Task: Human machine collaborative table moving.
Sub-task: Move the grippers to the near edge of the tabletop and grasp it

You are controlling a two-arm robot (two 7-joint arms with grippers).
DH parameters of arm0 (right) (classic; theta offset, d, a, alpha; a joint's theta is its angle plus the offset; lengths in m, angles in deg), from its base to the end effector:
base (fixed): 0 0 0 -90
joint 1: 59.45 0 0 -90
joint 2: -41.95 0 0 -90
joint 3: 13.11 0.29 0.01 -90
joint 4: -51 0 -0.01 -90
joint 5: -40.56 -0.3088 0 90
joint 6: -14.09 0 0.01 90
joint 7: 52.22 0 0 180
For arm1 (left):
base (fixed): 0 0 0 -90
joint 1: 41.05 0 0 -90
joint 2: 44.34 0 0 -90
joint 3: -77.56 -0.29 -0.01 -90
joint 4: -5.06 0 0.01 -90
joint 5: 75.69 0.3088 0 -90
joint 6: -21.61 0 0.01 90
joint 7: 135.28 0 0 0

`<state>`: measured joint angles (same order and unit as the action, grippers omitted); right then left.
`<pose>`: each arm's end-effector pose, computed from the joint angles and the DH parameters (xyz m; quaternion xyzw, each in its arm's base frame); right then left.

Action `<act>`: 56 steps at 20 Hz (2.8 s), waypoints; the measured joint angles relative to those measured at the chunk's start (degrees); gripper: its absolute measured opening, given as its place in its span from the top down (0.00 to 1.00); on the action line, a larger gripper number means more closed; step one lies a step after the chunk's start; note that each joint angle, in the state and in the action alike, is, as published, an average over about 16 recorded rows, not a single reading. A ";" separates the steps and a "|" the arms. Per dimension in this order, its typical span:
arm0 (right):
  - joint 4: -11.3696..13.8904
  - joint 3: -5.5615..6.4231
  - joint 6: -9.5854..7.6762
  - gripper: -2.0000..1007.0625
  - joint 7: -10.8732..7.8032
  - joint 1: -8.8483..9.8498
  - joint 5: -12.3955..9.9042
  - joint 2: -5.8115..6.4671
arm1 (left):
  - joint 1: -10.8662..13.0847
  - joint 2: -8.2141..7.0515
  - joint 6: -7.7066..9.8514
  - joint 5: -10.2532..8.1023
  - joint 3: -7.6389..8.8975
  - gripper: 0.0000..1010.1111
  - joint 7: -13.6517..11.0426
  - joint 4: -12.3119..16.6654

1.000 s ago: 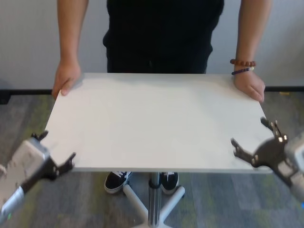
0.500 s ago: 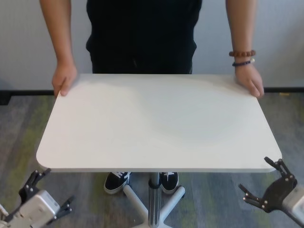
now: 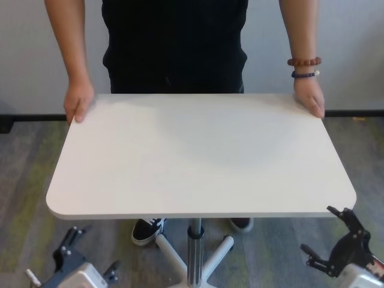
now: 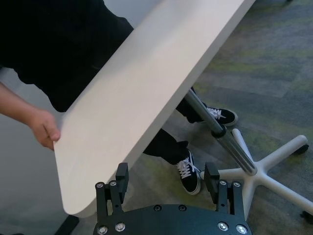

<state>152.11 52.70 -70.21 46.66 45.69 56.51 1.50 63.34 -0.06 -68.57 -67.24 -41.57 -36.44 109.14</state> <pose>0.2189 -0.0943 -0.3239 -0.3280 -0.3247 -0.4249 0.7788 0.2057 0.0497 -0.3286 0.2989 -0.2335 0.4473 0.8099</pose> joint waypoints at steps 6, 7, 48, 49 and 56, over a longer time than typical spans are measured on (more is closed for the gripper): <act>-1.49 -2.70 -3.57 0.01 3.01 -2.10 10.91 -2.11 | -1.32 3.44 0.74 7.91 -3.14 0.01 3.07 -2.57; -1.79 -3.09 -4.11 0.01 3.45 -2.46 12.43 -2.53 | -1.53 3.95 0.99 9.34 -3.59 0.01 3.75 -3.05; -7.31 -1.93 -6.09 0.01 1.56 -7.02 20.48 -12.83 | -9.71 16.42 8.75 40.61 -6.51 0.01 16.68 -20.69; -7.41 -1.86 -6.05 0.01 1.49 -7.05 20.61 -12.95 | -9.62 16.42 8.71 40.84 -6.40 0.01 16.86 -20.49; -8.01 -1.34 -5.69 0.01 0.88 -7.35 21.39 -13.76 | -8.77 16.06 8.60 42.63 -5.61 0.01 17.75 -18.39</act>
<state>144.10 51.36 -75.91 47.54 38.34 77.90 -12.26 54.57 16.00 -59.97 -24.61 -47.18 -18.69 90.75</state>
